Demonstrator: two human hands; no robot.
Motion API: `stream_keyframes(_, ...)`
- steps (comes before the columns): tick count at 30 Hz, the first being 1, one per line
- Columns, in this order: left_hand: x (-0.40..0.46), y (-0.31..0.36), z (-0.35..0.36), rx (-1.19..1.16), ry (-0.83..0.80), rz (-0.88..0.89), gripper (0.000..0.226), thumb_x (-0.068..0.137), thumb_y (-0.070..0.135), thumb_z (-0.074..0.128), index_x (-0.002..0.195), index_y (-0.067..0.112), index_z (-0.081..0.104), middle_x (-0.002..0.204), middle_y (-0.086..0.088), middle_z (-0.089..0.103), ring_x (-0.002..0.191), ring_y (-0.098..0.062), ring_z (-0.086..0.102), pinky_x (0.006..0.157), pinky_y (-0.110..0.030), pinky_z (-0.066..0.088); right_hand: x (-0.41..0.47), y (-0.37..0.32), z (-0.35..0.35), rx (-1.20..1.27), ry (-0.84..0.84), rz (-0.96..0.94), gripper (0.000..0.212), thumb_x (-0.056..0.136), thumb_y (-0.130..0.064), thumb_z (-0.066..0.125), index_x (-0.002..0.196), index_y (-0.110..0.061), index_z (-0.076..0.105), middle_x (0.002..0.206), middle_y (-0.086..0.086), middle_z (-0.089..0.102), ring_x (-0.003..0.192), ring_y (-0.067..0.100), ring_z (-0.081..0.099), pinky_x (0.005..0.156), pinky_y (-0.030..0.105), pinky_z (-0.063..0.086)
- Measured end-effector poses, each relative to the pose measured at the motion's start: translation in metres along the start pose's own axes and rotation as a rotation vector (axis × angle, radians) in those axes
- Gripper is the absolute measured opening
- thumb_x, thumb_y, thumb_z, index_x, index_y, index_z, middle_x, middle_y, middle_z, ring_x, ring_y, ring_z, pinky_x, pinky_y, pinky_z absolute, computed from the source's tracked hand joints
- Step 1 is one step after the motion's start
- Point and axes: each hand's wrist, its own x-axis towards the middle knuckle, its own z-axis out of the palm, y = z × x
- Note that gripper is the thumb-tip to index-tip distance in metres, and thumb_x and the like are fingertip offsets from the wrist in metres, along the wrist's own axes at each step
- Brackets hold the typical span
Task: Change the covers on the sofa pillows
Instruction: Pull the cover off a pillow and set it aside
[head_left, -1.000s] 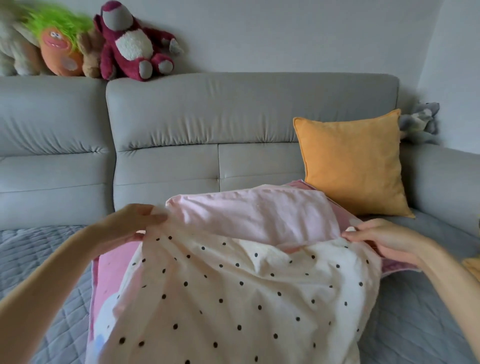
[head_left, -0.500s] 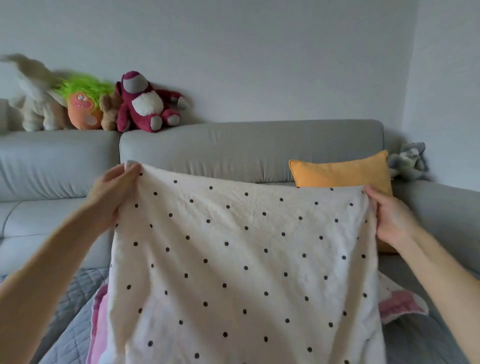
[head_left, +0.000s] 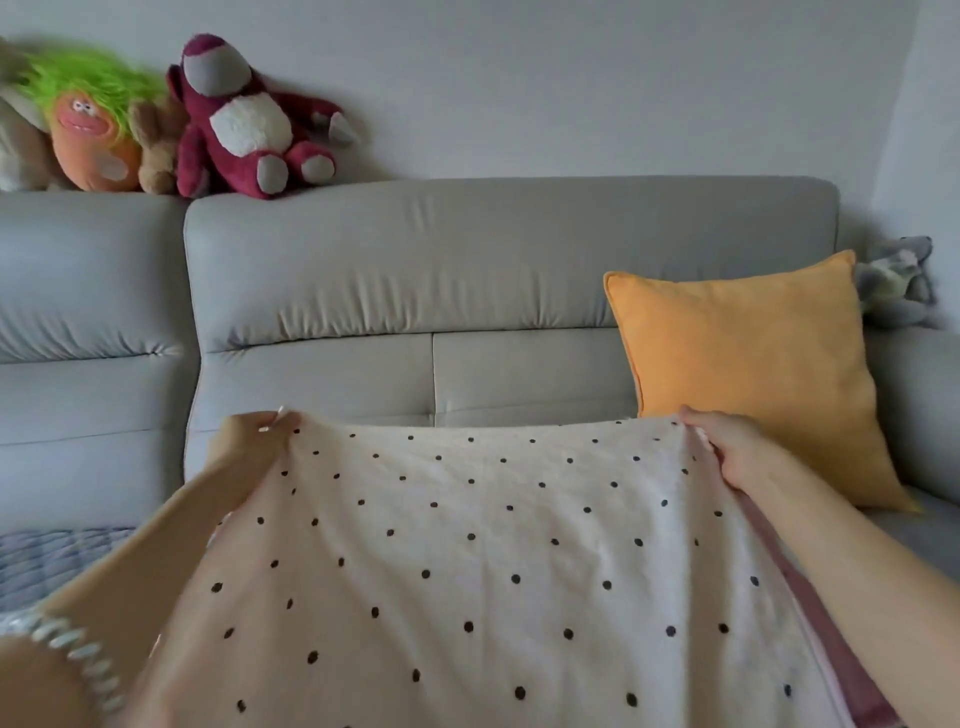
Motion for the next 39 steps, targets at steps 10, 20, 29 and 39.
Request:
stream_keyframes(10, -0.021, -0.054, 0.004, 0.275, -0.469, -0.175, 0.043, 0.095, 0.04, 0.046, 0.112, 0.004, 0.063, 0.114, -0.012, 0.061, 0.103, -0.026, 0.057, 0.086, -0.03, 0.04, -0.023, 0.04, -0.022, -0.333, 0.116, -0.189, 0.029, 0.088, -0.026, 0.062, 0.11, -0.007, 0.066, 0.111, 0.013, 0.064, 0.101, 0.028, 0.057, 0.088, 0.033, 0.043)
stream_keyframes(20, -0.18, -0.052, -0.085, -0.214, -0.168, -0.099, 0.021, 0.09, 0.03, 0.058, 0.096, 0.012, 0.065, 0.086, -0.01, 0.064, 0.076, -0.021, 0.058, 0.066, -0.023, 0.052, -0.185, 0.13, -0.088, -0.225, -0.002, -0.131, 0.043, 0.091, -0.044, 0.052, 0.108, -0.006, 0.061, 0.093, 0.011, 0.065, 0.083, 0.024, 0.058, 0.08, 0.044, 0.049)
stream_keyframes(29, -0.262, -0.053, -0.125, 0.029, -0.335, -0.04, 0.017, 0.085, 0.028, 0.062, 0.092, 0.012, 0.061, 0.091, -0.003, 0.062, 0.063, -0.017, 0.055, 0.055, -0.023, 0.044, -0.232, 0.151, -0.093, 0.024, -0.34, 0.029, 0.083, 0.053, -0.067, 0.072, 0.12, -0.021, 0.056, 0.108, -0.004, 0.067, 0.106, 0.015, 0.059, 0.096, 0.037, 0.043)
stream_keyframes(39, -0.26, -0.059, -0.139, -1.026, -0.165, -0.521, 0.014, 0.094, 0.001, 0.041, 0.087, -0.001, 0.054, 0.09, -0.016, 0.058, 0.073, -0.023, 0.064, 0.055, -0.024, 0.058, -0.254, 0.12, -0.113, 0.218, -0.385, 0.028, 0.034, 0.081, -0.024, 0.061, 0.113, -0.012, 0.061, 0.113, 0.007, 0.068, 0.107, 0.023, 0.063, 0.09, 0.039, 0.046)
